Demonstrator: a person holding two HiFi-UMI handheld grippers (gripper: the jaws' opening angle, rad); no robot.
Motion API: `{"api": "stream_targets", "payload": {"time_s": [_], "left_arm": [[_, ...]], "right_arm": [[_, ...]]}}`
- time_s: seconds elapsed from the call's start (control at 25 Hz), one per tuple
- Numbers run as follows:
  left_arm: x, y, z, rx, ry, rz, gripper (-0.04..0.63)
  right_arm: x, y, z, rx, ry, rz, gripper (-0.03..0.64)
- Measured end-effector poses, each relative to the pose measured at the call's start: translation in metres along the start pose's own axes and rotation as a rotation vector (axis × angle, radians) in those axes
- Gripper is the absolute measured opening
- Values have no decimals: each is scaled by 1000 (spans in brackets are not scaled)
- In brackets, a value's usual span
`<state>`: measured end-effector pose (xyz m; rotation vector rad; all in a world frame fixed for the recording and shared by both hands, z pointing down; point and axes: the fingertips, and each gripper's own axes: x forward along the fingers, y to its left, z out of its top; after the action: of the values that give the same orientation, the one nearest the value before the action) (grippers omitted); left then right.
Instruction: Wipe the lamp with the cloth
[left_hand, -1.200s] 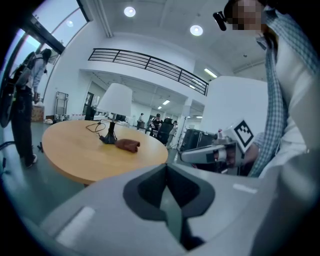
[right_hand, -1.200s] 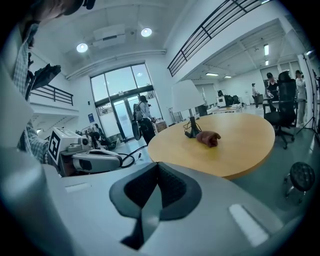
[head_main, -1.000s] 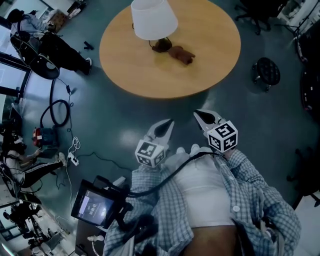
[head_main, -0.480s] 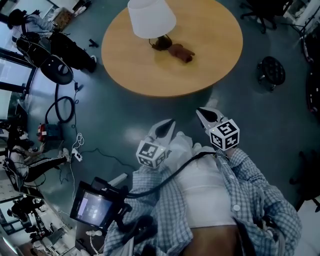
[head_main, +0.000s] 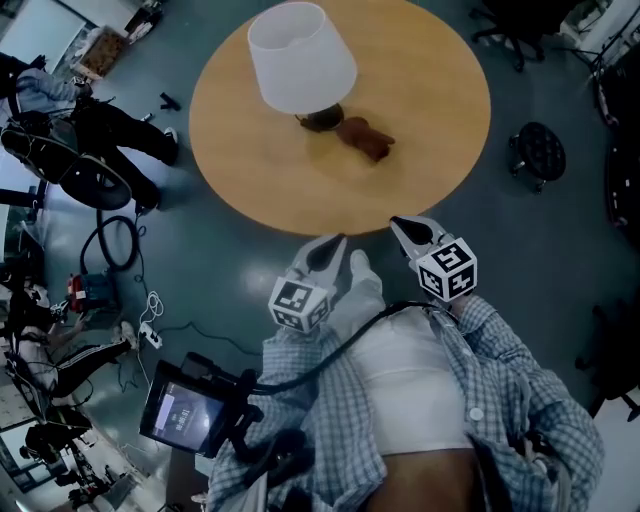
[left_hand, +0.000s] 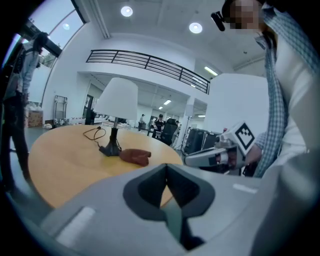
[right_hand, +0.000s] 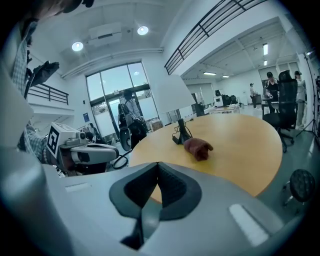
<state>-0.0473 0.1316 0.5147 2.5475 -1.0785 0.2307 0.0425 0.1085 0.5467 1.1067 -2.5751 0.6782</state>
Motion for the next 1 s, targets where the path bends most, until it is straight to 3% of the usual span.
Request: {"api": "stream_targets", "payload": {"time_s": [0.16, 0.36, 0.84, 1.0], "left_arm": [[19, 41, 21, -14, -6, -21, 5], [38, 86, 39, -124, -53, 5, 5], [92, 133, 53, -256, -96, 41, 5], [115, 141, 66, -328, -163, -69, 5]], "right_arm": [[35, -18, 33, 14, -7, -24, 3], [58, -37, 57, 27, -12, -64, 3], [92, -84, 78, 6, 29, -27, 3], [105, -99, 92, -5, 26, -9, 3]]}}
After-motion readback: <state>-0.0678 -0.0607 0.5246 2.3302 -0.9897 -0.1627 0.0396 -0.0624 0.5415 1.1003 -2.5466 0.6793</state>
